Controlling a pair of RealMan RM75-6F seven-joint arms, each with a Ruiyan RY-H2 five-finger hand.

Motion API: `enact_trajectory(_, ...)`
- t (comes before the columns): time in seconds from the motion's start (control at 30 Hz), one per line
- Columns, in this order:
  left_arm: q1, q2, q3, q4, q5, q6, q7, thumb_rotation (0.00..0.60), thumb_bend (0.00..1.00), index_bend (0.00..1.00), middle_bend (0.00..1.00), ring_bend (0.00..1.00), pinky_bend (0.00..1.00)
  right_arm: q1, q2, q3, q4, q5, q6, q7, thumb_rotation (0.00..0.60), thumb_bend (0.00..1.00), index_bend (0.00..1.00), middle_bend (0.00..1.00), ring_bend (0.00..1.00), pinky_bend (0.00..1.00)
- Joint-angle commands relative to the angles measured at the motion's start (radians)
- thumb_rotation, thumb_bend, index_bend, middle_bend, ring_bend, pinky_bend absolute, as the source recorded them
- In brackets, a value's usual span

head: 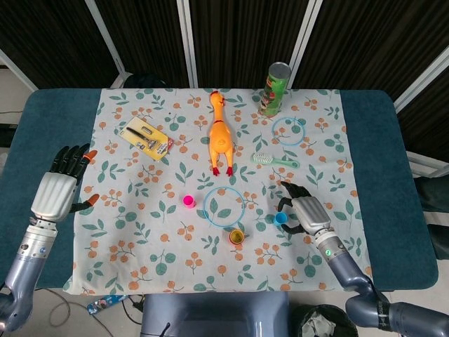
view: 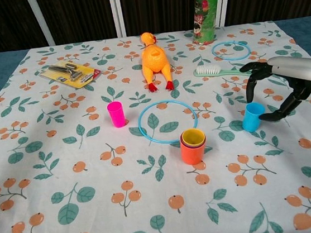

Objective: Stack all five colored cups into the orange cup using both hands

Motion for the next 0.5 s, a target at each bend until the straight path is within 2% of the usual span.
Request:
enact_trajectory(0.03, 0.001, -0.001, -0.002, 0.001, -0.001, -0.003, 0.001, 0.6, 0.17, 0.09, 0.0, 0.0, 0.0, 0.0, 0.0, -0.001, -0.002, 0.001, 0.001, -0.002, 0.6, 0.33, 0.47, 0.0, 0.04, 0.11)
enact_trajectory(0.5, 0.01, -0.003, -0.018, 0.006, -0.005, -0.01, 0.005, 0.6, 0.17, 0.09, 0.0, 0.0, 0.0, 0.004, 0.006, 0.001, -0.018, 0.005, 0.012, -0.003, 0.6, 0.33, 0.5, 0.0, 0.04, 0.11)
